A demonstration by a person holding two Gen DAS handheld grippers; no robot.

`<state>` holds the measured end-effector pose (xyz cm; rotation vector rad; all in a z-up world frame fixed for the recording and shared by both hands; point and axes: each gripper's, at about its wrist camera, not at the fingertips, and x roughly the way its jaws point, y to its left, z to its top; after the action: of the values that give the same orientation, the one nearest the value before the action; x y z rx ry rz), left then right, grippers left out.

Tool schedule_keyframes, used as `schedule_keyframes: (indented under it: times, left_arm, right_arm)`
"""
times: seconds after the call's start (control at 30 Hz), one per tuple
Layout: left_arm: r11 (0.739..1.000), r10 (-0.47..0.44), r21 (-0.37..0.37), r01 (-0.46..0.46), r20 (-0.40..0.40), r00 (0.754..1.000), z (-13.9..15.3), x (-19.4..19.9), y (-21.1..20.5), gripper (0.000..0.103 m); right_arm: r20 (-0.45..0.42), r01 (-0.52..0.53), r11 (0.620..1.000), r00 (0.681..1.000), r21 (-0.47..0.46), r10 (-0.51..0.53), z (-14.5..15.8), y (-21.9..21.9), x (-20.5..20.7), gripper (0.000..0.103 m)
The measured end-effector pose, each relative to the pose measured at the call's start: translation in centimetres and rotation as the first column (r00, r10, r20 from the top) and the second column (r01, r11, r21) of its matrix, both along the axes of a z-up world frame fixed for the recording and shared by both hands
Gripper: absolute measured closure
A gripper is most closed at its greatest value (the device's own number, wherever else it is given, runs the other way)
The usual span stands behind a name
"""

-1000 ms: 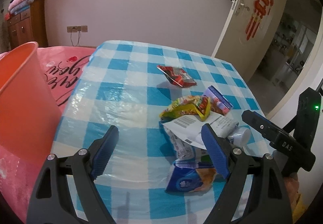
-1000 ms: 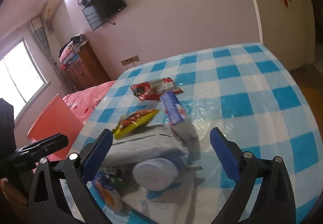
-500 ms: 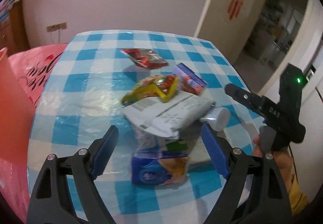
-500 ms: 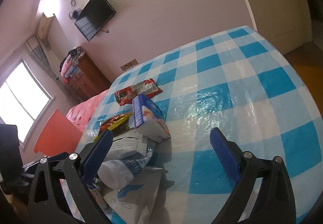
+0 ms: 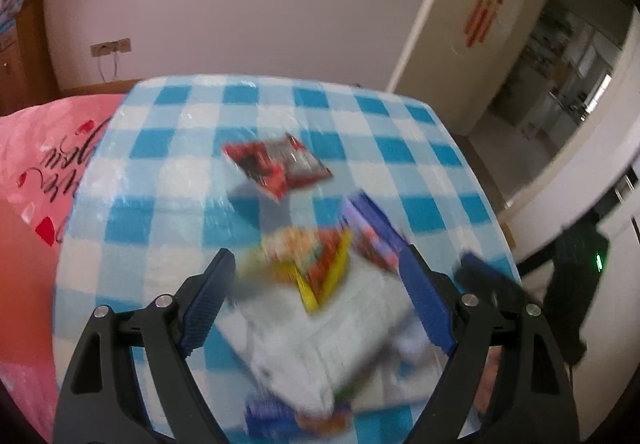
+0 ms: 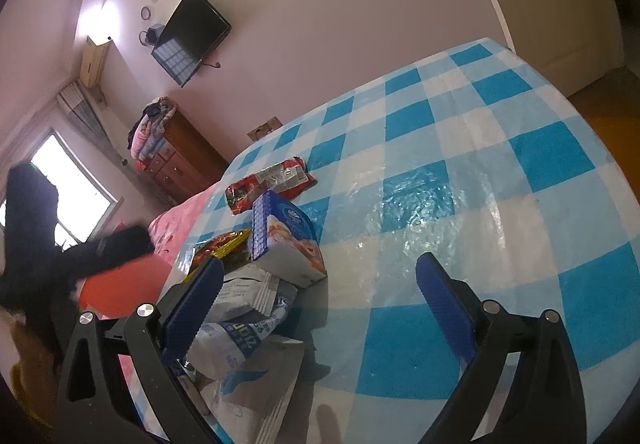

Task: Collect trash
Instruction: 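Grasp the red snack bag with the left tool while the right tool grasps the blue tissue pack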

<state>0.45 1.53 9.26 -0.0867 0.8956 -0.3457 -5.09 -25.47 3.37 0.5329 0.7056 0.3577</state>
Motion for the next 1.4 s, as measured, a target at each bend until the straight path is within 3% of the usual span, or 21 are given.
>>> schedule_keyframes:
  times: [0.17,0.27,0.33,0.47,0.57,0.7,0.83,0.93,1.07,1.23,1.4]
  left_arm:
    - [0.998,0.043,-0.039,-0.046,-0.075,0.996,-1.3,5.3,0.1,0.019]
    - [0.999,0.049,0.006,-0.048,-0.055,0.997,-1.6,7.9,-0.5,0.019]
    - [0.996,-0.015,0.085,0.017,-0.021,1.000,-1.7,9.3,-1.6,0.019]
    - [0.950,-0.186,0.251,0.185,-0.019,0.982,-2.5,11.4,-3.8,0.019]
    - [0.932,-0.257,0.258,0.256,-0.030,0.966,-2.8,12.1,-4.3,0.019]
    - [0.888,-0.331,0.316,0.334,-0.065,0.941,-4.0,12.5,-5.2,0.019]
    - [0.880,-0.329,0.330,0.343,-0.100,0.939,-5.3,13.3,-5.0,0.019]
    - [0.884,-0.320,0.323,0.337,-0.107,0.941,-5.8,13.8,-4.6,0.019]
    - [0.886,-0.321,0.319,0.338,-0.105,0.941,-6.3,14.1,-4.6,0.019]
    - [0.863,-0.330,0.374,0.339,-0.089,0.940,-6.9,14.2,-5.0,0.019]
    - [0.849,-0.346,0.396,0.349,-0.083,0.935,-7.1,14.5,-5.4,0.019]
  right_arm:
    - [0.008,-0.041,0.999,0.999,0.004,0.041,0.4,1.0,0.7,0.007]
    - [0.014,-0.069,0.997,0.997,-0.019,0.069,0.6,2.0,1.4,0.007]
    - [-0.004,-0.099,0.995,0.995,-0.011,0.098,0.4,2.6,2.2,0.007]
    - [-0.024,-0.131,0.991,0.991,-0.041,0.130,0.3,3.8,3.2,0.007]
    - [-0.034,-0.132,0.991,0.991,-0.036,0.130,0.1,3.9,3.8,0.007]
    - [-0.045,-0.137,0.990,0.990,-0.046,0.135,-0.3,4.1,4.5,0.007]
    - [-0.043,-0.139,0.988,0.990,-0.065,0.136,-0.3,4.5,4.8,0.008]
    - [-0.048,-0.137,0.987,0.990,-0.082,0.134,-0.4,4.8,5.0,0.022]
    - [-0.050,-0.128,0.988,0.991,-0.086,0.124,-0.5,4.8,5.2,0.026]
    - [-0.053,-0.130,0.984,0.991,-0.124,0.124,-0.5,5.3,5.3,0.034]
    - [-0.054,-0.104,0.982,0.994,-0.159,0.097,-0.6,5.5,5.1,0.035]
